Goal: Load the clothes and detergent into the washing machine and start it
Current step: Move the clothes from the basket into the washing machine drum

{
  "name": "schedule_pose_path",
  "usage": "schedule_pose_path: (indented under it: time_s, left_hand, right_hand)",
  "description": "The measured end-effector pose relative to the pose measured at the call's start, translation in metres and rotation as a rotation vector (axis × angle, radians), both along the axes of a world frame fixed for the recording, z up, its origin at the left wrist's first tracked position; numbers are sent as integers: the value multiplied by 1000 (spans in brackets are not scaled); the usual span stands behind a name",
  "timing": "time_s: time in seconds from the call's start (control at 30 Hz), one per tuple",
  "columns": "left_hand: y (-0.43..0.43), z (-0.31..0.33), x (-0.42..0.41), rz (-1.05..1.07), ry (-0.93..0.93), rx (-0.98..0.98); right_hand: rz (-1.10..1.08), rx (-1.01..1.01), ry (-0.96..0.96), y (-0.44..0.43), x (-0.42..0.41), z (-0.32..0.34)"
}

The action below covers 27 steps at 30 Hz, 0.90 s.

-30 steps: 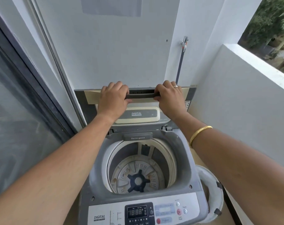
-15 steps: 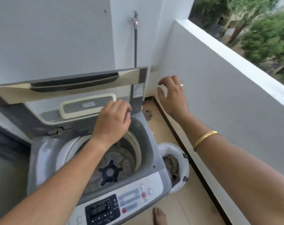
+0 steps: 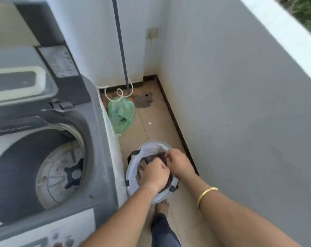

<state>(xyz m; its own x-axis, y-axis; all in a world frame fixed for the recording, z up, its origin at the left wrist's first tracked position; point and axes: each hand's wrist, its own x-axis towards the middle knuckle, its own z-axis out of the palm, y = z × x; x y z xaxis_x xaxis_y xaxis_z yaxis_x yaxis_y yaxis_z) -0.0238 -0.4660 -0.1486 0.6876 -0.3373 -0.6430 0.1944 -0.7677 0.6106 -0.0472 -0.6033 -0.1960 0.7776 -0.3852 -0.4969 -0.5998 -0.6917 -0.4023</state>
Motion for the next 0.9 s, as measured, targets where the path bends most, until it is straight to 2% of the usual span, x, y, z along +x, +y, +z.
schedule_pose_path:
  time_s: [0.1,0.27,0.4,0.5,0.7,0.77,0.9]
  left_hand:
    - [-11,-73,-28,80,161,65]
    - [-18,-199,-50,160,281,205]
    - [-33,-309,-44,256,365,260]
    - [-41,-378,-42,281,399,253]
    - [-39,-461,-59,159,425,308]
    - [-30,-477,-70,106,453,379]
    - [-20,-484,-84,57,455,435]
  right_hand:
    - [52,85,143,-12,-7,-65]
    - [76,130,317,-24,-2,-191]
    - [-31,136,382,-35,13,-310]
    - [-232,131,410,-38,27,-395]
    - [-664,168,410,-51,36,-521]
    - [-659,196,374,-50,36,-538]
    - [-693,81,252,-47,39,-536]
